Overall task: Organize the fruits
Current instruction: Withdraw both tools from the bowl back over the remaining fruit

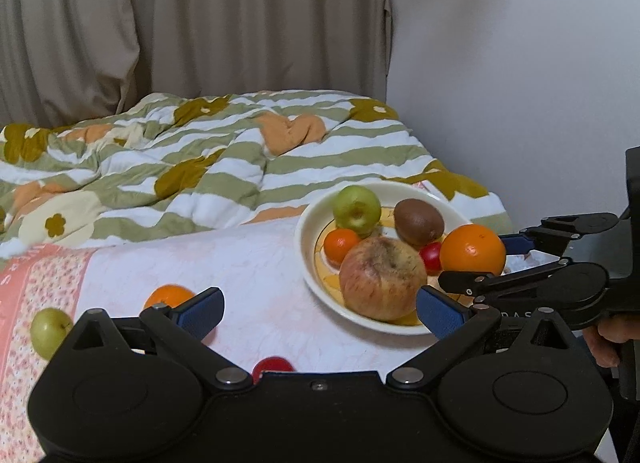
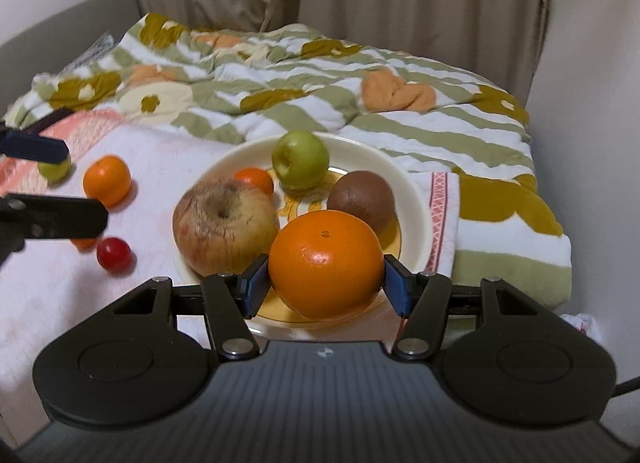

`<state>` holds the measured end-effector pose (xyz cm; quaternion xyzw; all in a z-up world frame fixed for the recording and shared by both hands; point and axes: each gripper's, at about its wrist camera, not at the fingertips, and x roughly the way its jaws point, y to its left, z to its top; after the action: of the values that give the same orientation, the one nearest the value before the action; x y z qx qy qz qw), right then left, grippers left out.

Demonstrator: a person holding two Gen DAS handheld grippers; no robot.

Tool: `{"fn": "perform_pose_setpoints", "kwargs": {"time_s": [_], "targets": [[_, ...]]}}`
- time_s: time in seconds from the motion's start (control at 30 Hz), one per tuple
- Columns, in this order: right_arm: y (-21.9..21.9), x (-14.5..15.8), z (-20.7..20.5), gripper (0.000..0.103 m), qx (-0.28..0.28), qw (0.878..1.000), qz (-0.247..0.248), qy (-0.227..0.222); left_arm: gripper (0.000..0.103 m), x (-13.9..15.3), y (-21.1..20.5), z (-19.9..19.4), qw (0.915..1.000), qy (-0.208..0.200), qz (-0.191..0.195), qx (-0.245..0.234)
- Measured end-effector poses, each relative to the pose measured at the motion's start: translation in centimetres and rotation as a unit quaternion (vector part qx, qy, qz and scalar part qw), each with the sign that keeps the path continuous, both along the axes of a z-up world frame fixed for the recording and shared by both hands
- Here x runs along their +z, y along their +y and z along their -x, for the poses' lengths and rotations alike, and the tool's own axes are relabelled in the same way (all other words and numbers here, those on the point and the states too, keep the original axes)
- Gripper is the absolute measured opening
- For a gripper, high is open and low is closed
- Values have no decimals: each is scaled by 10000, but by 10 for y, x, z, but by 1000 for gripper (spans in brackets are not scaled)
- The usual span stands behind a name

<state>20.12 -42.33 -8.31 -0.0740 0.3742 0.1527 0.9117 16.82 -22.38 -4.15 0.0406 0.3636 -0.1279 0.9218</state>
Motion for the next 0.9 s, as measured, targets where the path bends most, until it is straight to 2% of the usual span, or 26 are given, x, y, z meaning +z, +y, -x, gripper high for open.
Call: {"fn": "perform_pose_setpoints", "kwargs": {"time_s": [0.23,0.3,0.37,0.7,0.9], "targets": [[5,-9,2,78,26,10000,78,38,103,-2,9,10,9999,42,70,148],[6,-4,7,96,9,10000,8,-50,103,-1,11,14,9998,41,111,185],[5,1,13,103,-78,9998,1,-169,103,0,12,19,9997,44,124,216],[7,31,46,103,-136,9988,29,-463,103,19,18,46,9991,-153,221,330],[7,56,68,103,-265,9983,-360,-384,103,38,30,72,9974,-388,201,575]]}}
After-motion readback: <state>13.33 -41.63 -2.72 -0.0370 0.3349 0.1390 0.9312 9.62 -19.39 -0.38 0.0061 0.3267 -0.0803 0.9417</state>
